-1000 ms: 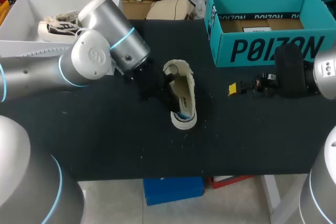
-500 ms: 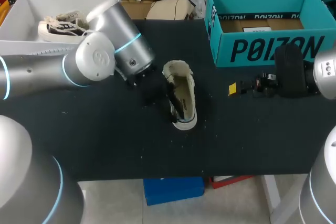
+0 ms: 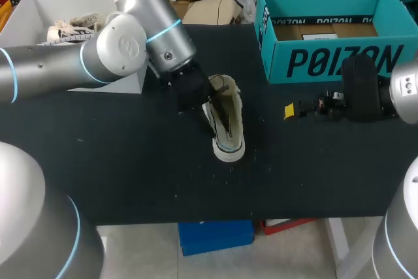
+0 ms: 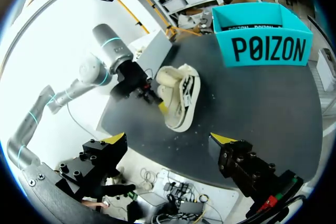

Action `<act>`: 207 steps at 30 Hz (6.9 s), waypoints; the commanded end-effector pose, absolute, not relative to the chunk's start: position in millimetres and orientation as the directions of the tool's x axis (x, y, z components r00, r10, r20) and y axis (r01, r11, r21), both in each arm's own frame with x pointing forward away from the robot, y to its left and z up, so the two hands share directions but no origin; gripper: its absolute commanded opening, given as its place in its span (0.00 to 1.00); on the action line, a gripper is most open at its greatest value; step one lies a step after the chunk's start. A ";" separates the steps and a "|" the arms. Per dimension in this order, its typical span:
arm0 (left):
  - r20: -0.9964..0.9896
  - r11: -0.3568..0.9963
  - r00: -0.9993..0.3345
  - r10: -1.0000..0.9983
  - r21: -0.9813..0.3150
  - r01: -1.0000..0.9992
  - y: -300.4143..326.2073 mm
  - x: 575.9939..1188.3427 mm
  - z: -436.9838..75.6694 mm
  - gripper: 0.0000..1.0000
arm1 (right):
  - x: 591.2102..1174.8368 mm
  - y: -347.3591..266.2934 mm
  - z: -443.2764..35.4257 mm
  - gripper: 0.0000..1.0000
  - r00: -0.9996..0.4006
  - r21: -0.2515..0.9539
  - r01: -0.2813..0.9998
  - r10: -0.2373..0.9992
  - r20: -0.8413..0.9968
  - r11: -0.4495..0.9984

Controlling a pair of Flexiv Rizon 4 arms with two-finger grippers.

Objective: Take the shoe out of the shoebox, open the shoe tongue, remove and reinsert the insole, then place the shoe into the shoebox

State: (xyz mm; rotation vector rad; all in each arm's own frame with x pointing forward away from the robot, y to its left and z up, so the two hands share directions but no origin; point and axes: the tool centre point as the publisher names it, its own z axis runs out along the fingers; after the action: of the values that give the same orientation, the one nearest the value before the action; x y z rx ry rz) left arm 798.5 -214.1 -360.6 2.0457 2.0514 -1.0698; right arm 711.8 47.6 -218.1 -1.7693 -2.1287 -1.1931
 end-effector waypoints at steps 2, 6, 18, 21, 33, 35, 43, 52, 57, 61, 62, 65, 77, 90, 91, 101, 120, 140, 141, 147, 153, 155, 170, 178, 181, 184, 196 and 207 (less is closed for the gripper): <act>-0.436 -0.090 -0.079 0.896 -0.354 0.931 -215.7 797.1 -359.5 0.00 | 710.9 48.0 -219.1 1.00 -0.306 0.484 0.875 0.775 0.553 0.000; -0.383 -0.085 -0.044 0.923 -0.313 0.946 -217.6 797.8 -368.6 0.00 | 710.9 48.0 -219.1 1.00 -0.306 0.484 0.875 0.775 0.553 0.000; -0.323 -0.032 -0.054 0.945 -0.254 0.967 -213.9 809.0 -388.7 0.00 | 710.9 48.0 -219.1 1.00 -0.306 0.484 0.875 0.775 0.553 0.000; -0.317 -0.032 -0.050 0.947 -0.249 0.968 -215.5 809.2 -394.7 0.00 | 710.9 48.0 -219.1 1.00 -0.306 0.484 0.875 0.775 0.553 0.000; -0.275 -0.085 0.005 0.962 -0.278 0.957 -229.9 797.9 -416.9 0.00 | 710.9 48.0 -219.1 1.00 -0.306 0.484 0.875 0.775 0.553 0.000; -0.268 -0.088 0.012 0.963 -0.273 0.958 -230.3 797.7 -417.1 0.00 | 710.9 48.0 -219.1 1.00 -0.306 0.484 0.875 0.775 0.553 0.000; -0.434 -0.088 -0.031 0.900 -0.251 0.964 -230.5 800.8 -373.6 0.00 | 710.9 48.0 -219.1 1.00 -0.306 0.484 0.875 0.775 0.553 0.000; -0.815 0.047 -0.262 0.517 -0.279 0.959 -217.6 828.8 -289.0 0.00 | 710.9 48.0 -219.1 1.00 -0.306 0.484 0.875 0.775 0.553 0.000; -0.890 0.192 -0.373 0.263 -0.331 0.924 -206.0 865.2 -266.7 0.00 | 710.9 48.0 -219.1 1.00 -0.306 0.484 0.875 0.775 0.553 0.000; -0.889 0.323 -0.399 0.223 -0.319 0.891 -196.6 895.0 -263.2 0.00 | 710.9 48.0 -219.1 1.00 -0.306 0.484 0.875 0.775 0.553 0.000; -0.887 0.351 -0.394 0.241 -0.299 0.888 -194.5 902.3 -263.8 0.00 | 710.9 48.0 -219.1 1.00 -0.306 0.484 0.875 0.775 0.553 0.000; -0.872 0.395 -0.405 0.275 -0.282 0.874 -192.4 919.4 -266.1 0.00 | 710.9 48.0 -219.1 1.00 -0.306 0.484 0.875 0.775 0.553 0.000; -0.819 0.441 -0.407 0.404 -0.215 0.871 -210.1 971.8 -292.1 0.00 | 710.9 48.0 -219.1 1.00 -0.306 0.484 0.875 0.775 0.553 0.000; -0.630 0.281 -0.398 0.667 -0.283 0.917 -211.3 932.1 -320.7 0.00 | 710.9 48.0 -219.1 1.00 -0.306 0.484 0.875 0.775 0.553 0.000; -0.617 0.276 -0.395 0.680 -0.284 0.918 -209.5 929.9 -322.8 0.00 | 710.9 48.0 -219.1 1.00 -0.306 0.484 0.875 0.775 0.553 0.000; -0.573 0.233 -0.348 0.742 -0.266 0.935 -214.6 918.6 -341.0 0.00 | 710.9 48.0 -219.1 1.00 -0.306 0.484 0.875 0.775 0.553 0.000; -0.556 0.146 -0.224 0.801 -0.182 0.973 -246.0 917.7 -358.8 0.00 | 710.9 48.0 -219.1 1.00 -0.306 0.484 0.875 0.775 0.553 0.000; -0.484 0.154 -0.150 0.862 -0.033 0.988 -178.8 916.3 -295.1 0.00 | 710.9 48.0 -219.1 1.00 -0.306 0.484 0.875 0.775 0.553 0.000; -0.483 0.154 -0.153 0.862 -0.038 0.987 -175.6 915.2 -293.4 0.00 | 710.9 48.0 -219.1 1.00 -0.306 0.484 0.875 0.775 0.553 0.000; -0.444 0.145 -0.177 0.879 -0.105 0.984 -162.1 898.9 -286.5 0.36 | 710.9 48.0 -219.1 1.00 -0.306 0.484 0.875 0.775 0.553 0.000; -0.399 0.139 -0.220 0.890 -0.222 0.965 -154.0 881.2 -280.6 1.00 | 710.9 48.0 -219.1 1.00 -0.306 0.484 0.875 0.775 0.553 0.000; -0.364 0.137 -0.219 0.905 -0.240 0.961 -150.9 876.3 -279.1 1.00 | 710.9 48.0 -219.1 1.00 -0.306 0.484 0.875 0.775 0.553 0.000; -0.344 0.133 -0.208 0.916 -0.228 0.965 -146.5 871.0 -276.2 1.00 | 710.9 48.0 -219.1 1.00 -0.306 0.484 0.875 0.775 0.553 0.000; -0.344 0.133 -0.208 0.916 -0.228 0.965 -146.5 871.0 -276.2 1.00 | 710.9 48.0 -219.1 1.00 -0.306 0.484 0.875 0.775 0.553 0.000; -0.344 0.133 -0.208 0.916 -0.228 0.965 -146.5 871.0 -276.2 1.00 | 710.9 48.0 -219.1 1.00 -0.306 0.484 0.875 0.775 0.553 0.000; -0.344 0.133 -0.208 0.916 -0.228 0.965 -146.5 871.0 -276.2 1.00 | 710.9 48.0 -219.1 1.00 -0.306 0.484 0.875 0.775 0.553 0.000; -0.344 0.133 -0.208 0.916 -0.228 0.965 -146.5 871.0 -276.2 1.00 | 710.9 48.0 -219.1 1.00 -0.306 0.484 0.875 0.775 0.553 0.000; -0.337 0.431 -0.608 0.719 -0.471 0.770 -110.8 862.6 -267.5 1.00 | 710.9 48.0 -219.1 1.00 -0.306 0.484 0.875 0.775 0.553 0.000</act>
State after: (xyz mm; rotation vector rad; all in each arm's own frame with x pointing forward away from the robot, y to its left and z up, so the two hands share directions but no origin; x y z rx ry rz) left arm 871.6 -129.9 -262.7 1.5510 2.5323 -0.8103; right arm 711.8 47.6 -218.1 -1.7694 -2.1286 -1.1931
